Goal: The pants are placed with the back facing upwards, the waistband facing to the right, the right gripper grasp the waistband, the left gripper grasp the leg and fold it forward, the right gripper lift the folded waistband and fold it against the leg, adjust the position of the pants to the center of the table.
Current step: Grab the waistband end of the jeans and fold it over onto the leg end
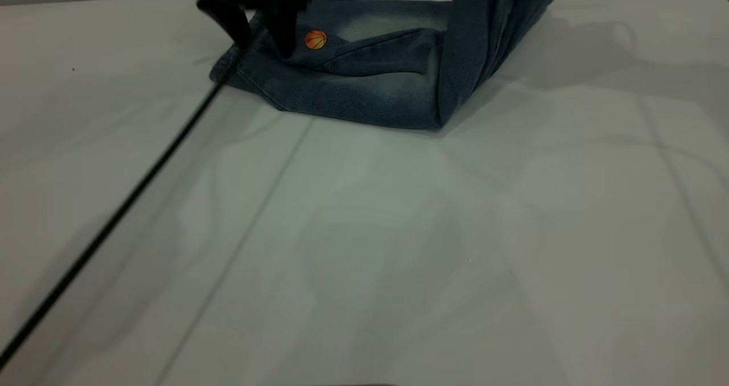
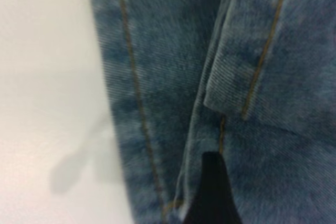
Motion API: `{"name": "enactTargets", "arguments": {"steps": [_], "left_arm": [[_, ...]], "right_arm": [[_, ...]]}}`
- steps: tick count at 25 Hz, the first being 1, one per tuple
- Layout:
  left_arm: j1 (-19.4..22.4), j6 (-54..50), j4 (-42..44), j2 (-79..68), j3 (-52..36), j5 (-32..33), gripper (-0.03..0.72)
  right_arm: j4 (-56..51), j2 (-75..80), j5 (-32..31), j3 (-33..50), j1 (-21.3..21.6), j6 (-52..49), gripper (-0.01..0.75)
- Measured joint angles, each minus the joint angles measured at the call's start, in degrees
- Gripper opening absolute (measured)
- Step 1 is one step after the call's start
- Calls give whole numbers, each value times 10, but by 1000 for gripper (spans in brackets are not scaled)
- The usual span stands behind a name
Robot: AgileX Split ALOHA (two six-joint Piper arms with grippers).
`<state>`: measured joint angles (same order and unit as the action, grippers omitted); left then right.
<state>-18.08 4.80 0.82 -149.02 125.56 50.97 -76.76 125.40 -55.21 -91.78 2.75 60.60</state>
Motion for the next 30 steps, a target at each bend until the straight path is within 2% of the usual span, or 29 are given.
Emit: {"name": "enactTargets", "arguments": {"steps": [8,13,21,30], "left_arm": [[-13,-3,-4,-24,1,-22,516],[-13,-3,-8,-4,6,-1,516],[5,-29,58,93,78,82,516],[8,-42,68,145,92,96,516]], "right_arm": [[6,0,67,-4,-68,-8,65],[-17,0,96,-4,-92,-2,65],[-125,0,148,-4,-134,71,65],[-233,25,245,-4,-213,192,65]]}}
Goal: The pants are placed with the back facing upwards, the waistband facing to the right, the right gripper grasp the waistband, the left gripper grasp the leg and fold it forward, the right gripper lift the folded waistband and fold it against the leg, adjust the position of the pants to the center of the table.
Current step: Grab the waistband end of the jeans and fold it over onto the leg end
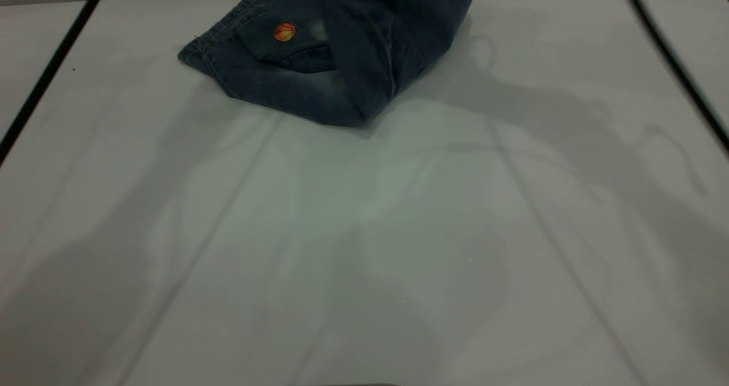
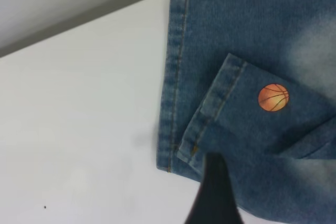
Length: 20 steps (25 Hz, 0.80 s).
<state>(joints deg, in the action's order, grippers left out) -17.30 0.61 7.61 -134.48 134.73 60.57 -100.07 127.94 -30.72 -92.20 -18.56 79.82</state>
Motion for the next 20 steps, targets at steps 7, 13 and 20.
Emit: {"name": "enactTargets", "arguments": {"steps": [7,13,20], "left_arm": [[0,-3,1,1,1,1,516],[0,-6,1,1,1,1,516],[0,-3,1,1,1,3,516]], "right_arm": [[-26,75,12,-37,-33,58,67],[-27,132,-16,-100,-47,22,155],[-13,140,-67,-136,-48,-73,615]]}}
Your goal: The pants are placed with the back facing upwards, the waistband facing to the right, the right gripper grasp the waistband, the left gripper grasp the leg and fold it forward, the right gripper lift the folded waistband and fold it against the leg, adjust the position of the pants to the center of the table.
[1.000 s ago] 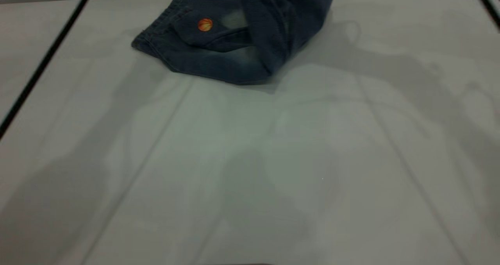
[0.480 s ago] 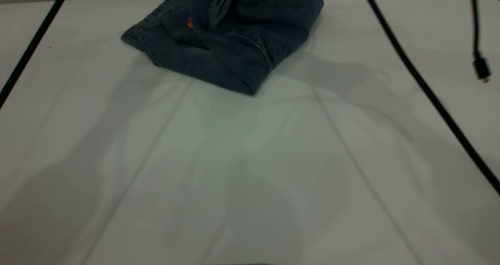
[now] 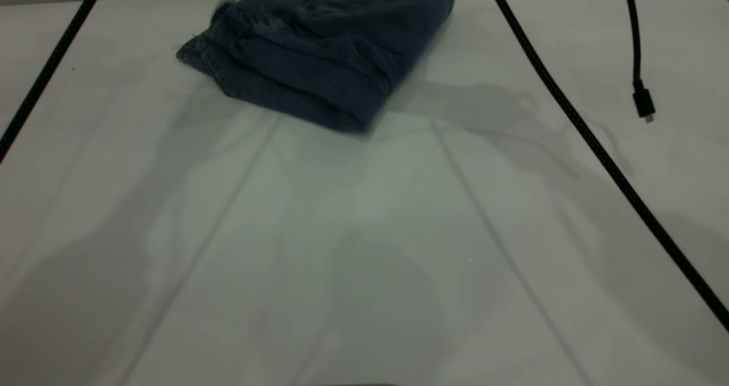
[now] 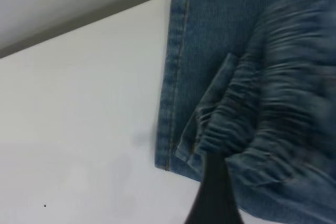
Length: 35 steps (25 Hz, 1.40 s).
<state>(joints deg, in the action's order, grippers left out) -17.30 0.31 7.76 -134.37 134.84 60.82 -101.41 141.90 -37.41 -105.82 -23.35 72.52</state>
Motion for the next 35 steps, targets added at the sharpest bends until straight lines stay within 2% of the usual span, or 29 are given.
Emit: {"name": "enactTargets", "arguments": {"steps": [2,3,7,12,15,21,25,30,35], "left_arm": [[0,6,-1,0,0,10,516],[0,12,-1,0,0,20,516],[0,67,-2,0,0,61,516],[0,207,-31,-23,4,63,516],[0,299,-63,-61,4,63,516],[-1,446,-78,-151,4,63,516],[-9,494,-70,-189,4,47,516],[-30,480,-47,-210,10,33,516],[-67,378,-32,-213,17,43,516]], "right_arm": [[32,0,-4,-1,7,-28,669],[64,-1,-6,-1,13,-50,673],[244,-4,-14,-1,61,-189,672],[515,-12,-60,-1,133,-402,654],[608,-20,-96,-2,161,-477,645],[663,-20,-129,-2,175,-512,624],[663,-20,-134,-2,175,-513,608],[664,-20,-138,-2,175,-513,594],[666,-20,-140,-2,177,-513,594]]}}
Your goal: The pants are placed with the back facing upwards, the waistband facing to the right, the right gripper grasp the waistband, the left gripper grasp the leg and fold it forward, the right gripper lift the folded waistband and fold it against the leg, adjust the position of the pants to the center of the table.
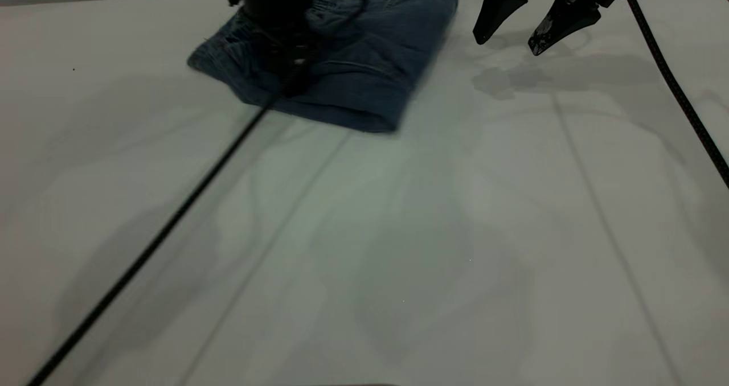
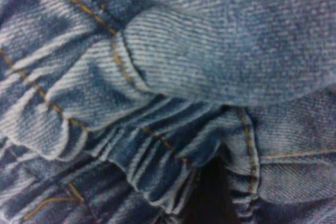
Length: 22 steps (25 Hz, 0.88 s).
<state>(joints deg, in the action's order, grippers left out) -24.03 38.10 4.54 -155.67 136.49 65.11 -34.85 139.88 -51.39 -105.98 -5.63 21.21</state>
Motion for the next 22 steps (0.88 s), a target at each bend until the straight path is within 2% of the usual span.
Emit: {"name": "enactTargets", "arguments": {"steps": [5,9,17,22], "left_arm": [[-40,-146,-13,-11,33,21,516],[-52,-217,-27,-16,69,21,516],[-52,-240,-31,0,101,21,516],[-52,-258,-8,49,101,21,516]], "right_arm": [[1,0,-5,0,11,0,594],[2,0,-10,0,27,0,594],[32,-41,-23,0,52,-2,594],[53,-104,-60,0,60,-8,594]]}}
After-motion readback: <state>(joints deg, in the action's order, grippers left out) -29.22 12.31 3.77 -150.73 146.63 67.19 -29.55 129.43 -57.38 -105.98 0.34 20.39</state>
